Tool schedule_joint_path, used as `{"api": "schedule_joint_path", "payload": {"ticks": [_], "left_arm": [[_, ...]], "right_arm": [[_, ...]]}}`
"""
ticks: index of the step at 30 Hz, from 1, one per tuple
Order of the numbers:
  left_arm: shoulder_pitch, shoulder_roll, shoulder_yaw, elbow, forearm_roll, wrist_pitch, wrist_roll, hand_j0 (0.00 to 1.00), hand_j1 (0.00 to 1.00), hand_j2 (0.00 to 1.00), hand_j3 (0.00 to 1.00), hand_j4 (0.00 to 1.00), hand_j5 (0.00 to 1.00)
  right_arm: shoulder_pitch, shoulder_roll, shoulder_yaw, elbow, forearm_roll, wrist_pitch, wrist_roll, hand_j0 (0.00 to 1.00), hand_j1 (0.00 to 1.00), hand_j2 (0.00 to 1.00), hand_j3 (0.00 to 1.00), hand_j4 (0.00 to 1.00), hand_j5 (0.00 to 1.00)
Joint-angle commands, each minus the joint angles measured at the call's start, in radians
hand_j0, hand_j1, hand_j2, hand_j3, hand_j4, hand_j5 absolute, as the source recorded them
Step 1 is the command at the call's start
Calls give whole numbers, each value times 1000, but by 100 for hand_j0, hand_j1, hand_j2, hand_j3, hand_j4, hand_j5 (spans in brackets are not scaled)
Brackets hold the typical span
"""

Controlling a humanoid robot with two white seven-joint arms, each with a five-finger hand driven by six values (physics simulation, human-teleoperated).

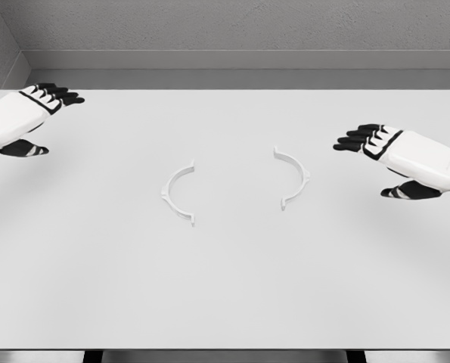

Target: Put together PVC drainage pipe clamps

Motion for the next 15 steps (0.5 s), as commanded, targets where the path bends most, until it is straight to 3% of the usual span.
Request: {"api": "schedule_joint_path", "payload": {"ticks": [1,5,7,8,9,11,13,15], "left_arm": [[0,1,-1,-49,8,1,0,100,100,100,100,100,100],[2,1,-1,-49,9,1,0,100,100,100,100,100,100],[23,-1,-1,-55,15,1,0,100,100,100,100,100,100],[26,-4,-2,-67,15,1,0,100,100,100,100,100,100],[43,-5,-4,-97,14,1,0,100,100,100,100,100,100],[72,-8,-4,-118,12,1,0,100,100,100,100,100,100],[78,-10,-18,-115,6,1,0,100,100,100,100,100,100],[77,-12,-32,-115,5,1,0,100,100,100,100,100,100]], "right_arm": [[0,1,4,1,0,2,-1,100,100,100,100,100,100],[-2,2,1,4,-6,2,-4,100,100,100,100,100,100],[-26,31,2,48,-6,2,-1,100,100,100,100,100,100],[-80,48,8,64,-3,2,-3,100,100,100,100,100,100],[-193,73,105,137,0,2,-3,100,100,100,100,100,100],[-343,157,237,300,34,2,2,100,100,100,100,100,100],[-406,212,269,380,89,2,2,100,100,100,100,100,100],[-425,272,278,437,159,2,2,100,100,100,100,100,100]]}}
